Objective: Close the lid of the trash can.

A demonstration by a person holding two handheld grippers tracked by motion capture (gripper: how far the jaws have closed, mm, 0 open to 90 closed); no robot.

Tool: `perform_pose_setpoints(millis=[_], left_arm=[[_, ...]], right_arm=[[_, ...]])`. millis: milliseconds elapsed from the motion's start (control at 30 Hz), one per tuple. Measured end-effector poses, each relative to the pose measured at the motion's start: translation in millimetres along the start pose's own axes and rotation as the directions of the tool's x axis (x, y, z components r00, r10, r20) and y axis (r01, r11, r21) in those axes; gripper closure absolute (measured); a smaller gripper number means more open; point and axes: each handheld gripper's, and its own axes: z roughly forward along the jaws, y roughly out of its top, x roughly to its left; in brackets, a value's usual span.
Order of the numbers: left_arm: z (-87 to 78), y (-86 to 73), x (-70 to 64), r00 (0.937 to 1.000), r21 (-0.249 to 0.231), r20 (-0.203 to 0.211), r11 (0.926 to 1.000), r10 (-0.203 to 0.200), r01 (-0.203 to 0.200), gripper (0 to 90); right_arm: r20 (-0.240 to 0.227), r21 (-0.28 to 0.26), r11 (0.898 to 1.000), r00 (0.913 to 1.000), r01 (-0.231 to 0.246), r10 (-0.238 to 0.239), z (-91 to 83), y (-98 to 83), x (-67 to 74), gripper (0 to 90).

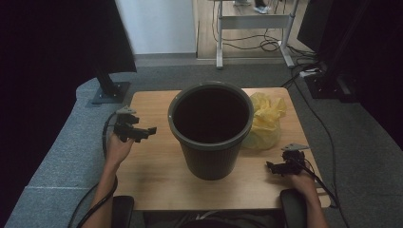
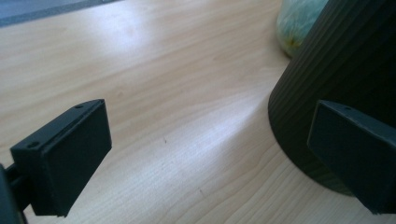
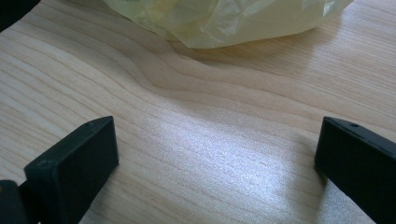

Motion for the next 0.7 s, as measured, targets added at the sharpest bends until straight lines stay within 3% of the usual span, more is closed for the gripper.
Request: perform_pose_setpoints(millis=[133,333,600,700], left_arm=[[10.5,-17.7,-1.5,1.0000,0.005,-0.005,1.0000,0.006,-0.006,0.0],[27.8,-45.1,-3.3,0.9993,0.048,-0.027,0.9985,0.028,-0.026,0.0],[52.2,-80.0,-5.0,0.9984,0.123,-0.036,0.9917,0.043,-0.038,0.0],[59.1,-87.4,-6.5,0.9970,0.156,-0.042,0.9861,0.066,-0.058,0.0]], right_arm=[[0.000,0.000,1.000,1.0000,0.000,0.000,0.0,0.0,0.0,0.0],[-0.001,0.000,1.000,1.0000,-0.001,0.001,0.0,0.0,0.0,0.0],[-0.001,0.000,1.000,1.0000,-0.001,0.001,0.0,0.0,0.1,0.0],[-0.001,0.000,1.000,1.0000,-0.001,0.001,0.0,0.0,0.1,0.0]])
